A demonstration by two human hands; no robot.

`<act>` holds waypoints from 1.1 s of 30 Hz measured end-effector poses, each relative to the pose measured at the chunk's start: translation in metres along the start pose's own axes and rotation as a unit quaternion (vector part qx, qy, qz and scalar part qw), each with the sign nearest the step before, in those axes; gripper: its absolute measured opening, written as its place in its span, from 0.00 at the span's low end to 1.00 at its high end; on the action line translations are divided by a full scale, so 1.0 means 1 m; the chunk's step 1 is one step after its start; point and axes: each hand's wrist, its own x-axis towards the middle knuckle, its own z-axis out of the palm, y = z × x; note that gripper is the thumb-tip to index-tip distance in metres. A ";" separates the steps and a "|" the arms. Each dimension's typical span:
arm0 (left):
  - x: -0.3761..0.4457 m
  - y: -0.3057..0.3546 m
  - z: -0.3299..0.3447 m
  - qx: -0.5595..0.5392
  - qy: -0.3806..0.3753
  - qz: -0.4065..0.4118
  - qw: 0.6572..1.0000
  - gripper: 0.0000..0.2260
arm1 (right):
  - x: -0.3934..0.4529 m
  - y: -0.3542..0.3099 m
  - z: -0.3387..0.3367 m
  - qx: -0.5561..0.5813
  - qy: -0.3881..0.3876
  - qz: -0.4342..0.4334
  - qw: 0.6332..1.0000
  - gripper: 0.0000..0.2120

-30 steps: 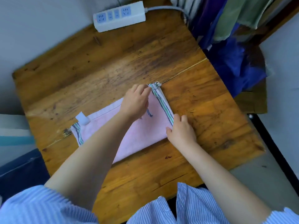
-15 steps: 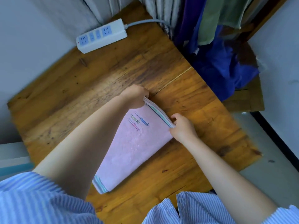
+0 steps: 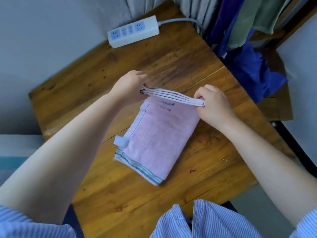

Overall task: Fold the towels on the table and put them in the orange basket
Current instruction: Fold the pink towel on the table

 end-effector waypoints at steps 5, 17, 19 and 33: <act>-0.068 -0.017 0.007 0.033 0.032 0.059 0.997 0.10 | -0.052 -0.038 0.016 -0.014 0.041 -0.098 0.994 0.03; -0.163 -0.041 0.041 0.105 0.049 0.143 0.983 0.10 | -0.140 -0.069 0.089 -0.027 0.019 -0.227 0.973 0.08; -0.170 -0.044 0.050 0.107 0.044 0.146 0.982 0.11 | -0.148 -0.069 0.099 -0.037 0.010 -0.236 0.971 0.09; -0.198 -0.058 0.115 0.136 -0.090 -0.014 0.987 0.20 | -0.180 -0.052 0.135 -0.108 -0.085 -0.281 0.950 0.16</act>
